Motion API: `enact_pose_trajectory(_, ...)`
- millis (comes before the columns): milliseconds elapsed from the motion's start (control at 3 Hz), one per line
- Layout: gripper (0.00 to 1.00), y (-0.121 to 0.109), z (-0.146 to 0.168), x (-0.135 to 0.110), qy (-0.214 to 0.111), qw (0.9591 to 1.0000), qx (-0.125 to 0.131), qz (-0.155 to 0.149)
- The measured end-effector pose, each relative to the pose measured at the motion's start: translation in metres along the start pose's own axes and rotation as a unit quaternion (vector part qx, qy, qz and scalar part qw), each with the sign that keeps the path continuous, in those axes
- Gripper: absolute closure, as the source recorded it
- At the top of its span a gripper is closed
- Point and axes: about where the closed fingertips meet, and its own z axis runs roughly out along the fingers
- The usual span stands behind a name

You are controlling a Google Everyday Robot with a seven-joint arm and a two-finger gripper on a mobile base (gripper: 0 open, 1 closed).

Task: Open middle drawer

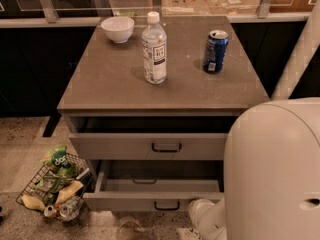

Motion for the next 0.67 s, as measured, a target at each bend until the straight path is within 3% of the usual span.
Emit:
enact_pose_trajectory(333, 1.0, 0.0, 0.0, 0.0, 0.0, 1.0, 0.0, 0.0)
enact_pose_trajectory(667, 1.0, -0.014, 0.011, 0.007, 0.006, 0.9999, 0.011, -0.001)
